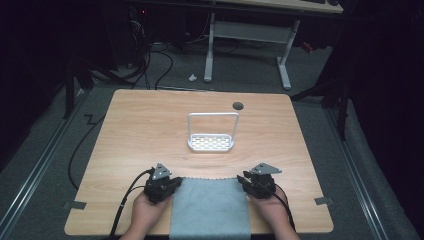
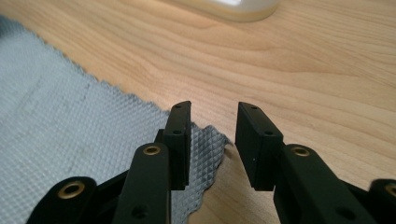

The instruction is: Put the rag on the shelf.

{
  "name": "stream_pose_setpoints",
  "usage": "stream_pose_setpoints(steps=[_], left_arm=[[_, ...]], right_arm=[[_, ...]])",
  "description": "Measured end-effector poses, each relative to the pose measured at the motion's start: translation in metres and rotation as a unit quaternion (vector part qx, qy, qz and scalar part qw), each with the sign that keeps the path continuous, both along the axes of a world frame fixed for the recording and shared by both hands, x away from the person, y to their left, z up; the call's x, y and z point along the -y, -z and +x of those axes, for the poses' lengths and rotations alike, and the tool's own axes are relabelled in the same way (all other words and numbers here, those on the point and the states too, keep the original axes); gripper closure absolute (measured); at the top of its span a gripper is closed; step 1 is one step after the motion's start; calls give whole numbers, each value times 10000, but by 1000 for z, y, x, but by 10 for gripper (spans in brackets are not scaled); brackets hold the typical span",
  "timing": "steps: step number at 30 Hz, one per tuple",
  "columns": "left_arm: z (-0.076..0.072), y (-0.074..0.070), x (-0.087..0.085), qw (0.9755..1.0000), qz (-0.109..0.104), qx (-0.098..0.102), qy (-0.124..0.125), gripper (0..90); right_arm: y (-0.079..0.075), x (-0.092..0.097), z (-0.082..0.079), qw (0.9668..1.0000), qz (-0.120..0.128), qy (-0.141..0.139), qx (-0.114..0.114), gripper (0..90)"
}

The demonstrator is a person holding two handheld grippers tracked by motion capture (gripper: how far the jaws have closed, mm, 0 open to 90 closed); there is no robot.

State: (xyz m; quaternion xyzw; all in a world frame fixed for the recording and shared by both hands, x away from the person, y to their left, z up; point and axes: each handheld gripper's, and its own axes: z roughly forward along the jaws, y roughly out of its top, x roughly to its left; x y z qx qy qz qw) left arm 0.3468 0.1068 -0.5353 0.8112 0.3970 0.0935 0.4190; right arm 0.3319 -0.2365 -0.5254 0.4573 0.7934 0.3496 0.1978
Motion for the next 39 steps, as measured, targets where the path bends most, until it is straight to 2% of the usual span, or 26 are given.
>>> stream_pose_setpoints(steps=[2,5,10,14,16,18,22,26,29,30,32,33,39], left_arm=[[0,0,0,10000,-3,-4,-3,864],[-1,0,0,10000,-1,-3,-7,864],[-1,0,0,10000,8,3,-9,864],[-1,0,0,10000,13,1,4,872],[-1,0,0,10000,15,9,42,883],[-2,0,0,10000,5,37,47,884],[-6,-5,-3,9997,-192,170,17,885],[-8,-7,-3,9992,-327,241,24,886],[-13,-11,-2,9984,-418,375,5,885],[-13,-11,-2,9984,-418,375,5,885],[-14,-14,-2,9981,-453,411,2,885],[-16,-16,-2,9977,-473,483,-22,885],[-20,-25,-3,9962,-592,639,-54,886]], right_arm=[[3,-1,-2,10000,-94,-15,-6,667],[4,-1,-4,10000,-71,-5,-2,687],[4,-1,-7,10000,-43,-72,21,768],[4,-3,-6,9998,-27,-182,-15,876],[3,-4,-7,9998,-34,-170,-24,889],[3,-4,-7,9998,-89,-194,28,890],[-5,-2,-11,9995,115,-183,226,891],[-9,-1,-14,9991,154,-198,348,891],[-14,1,-18,9983,235,-184,510,891],[-14,1,-18,9983,235,-184,510,891],[-18,2,-20,9973,251,-207,658,890],[-19,2,-21,9970,274,-204,700,891],[-27,3,-26,9951,351,-193,906,891]])
